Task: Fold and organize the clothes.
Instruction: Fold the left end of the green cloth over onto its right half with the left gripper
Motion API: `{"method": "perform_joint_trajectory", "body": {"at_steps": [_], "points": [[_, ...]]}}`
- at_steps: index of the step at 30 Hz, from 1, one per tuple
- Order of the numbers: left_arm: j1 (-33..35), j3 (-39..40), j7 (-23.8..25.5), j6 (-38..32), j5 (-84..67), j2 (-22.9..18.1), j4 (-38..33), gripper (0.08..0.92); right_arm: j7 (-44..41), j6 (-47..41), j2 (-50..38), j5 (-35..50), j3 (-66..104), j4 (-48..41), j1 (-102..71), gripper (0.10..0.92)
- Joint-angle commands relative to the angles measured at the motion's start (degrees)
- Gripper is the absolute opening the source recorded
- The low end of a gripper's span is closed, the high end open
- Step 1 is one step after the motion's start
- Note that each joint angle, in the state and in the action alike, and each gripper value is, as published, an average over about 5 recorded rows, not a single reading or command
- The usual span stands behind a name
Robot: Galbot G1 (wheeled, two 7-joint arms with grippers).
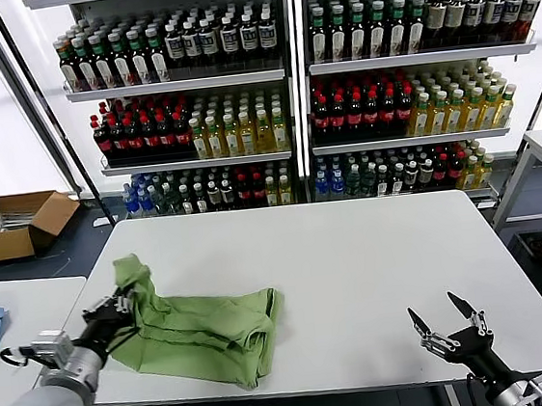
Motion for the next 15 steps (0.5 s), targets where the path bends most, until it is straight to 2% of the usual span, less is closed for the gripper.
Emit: {"method": "perform_joint_trajectory", "body": {"at_steps": [1,9,15], "points": [[-1.71,12.93,-0.55,0.33,-0.08,-9.34,-2.38,0.099,-0.04,0.43,0.92,-1.33,0.47,-0.30,-1.04,0.823],[-1.64,18.11,-1.61,1.10,1.06,-15.17,-0.95,0.099,0.04,0.49,1.96,-2.22,0.19,-0.95,-0.77,0.823],[-1.07,22.09,-1.91,1.15,2.50,-16.82,-0.12,0.099,0.00,0.50,2.16,-2.20,1.06,-1.17,-0.95,0.823]]}}
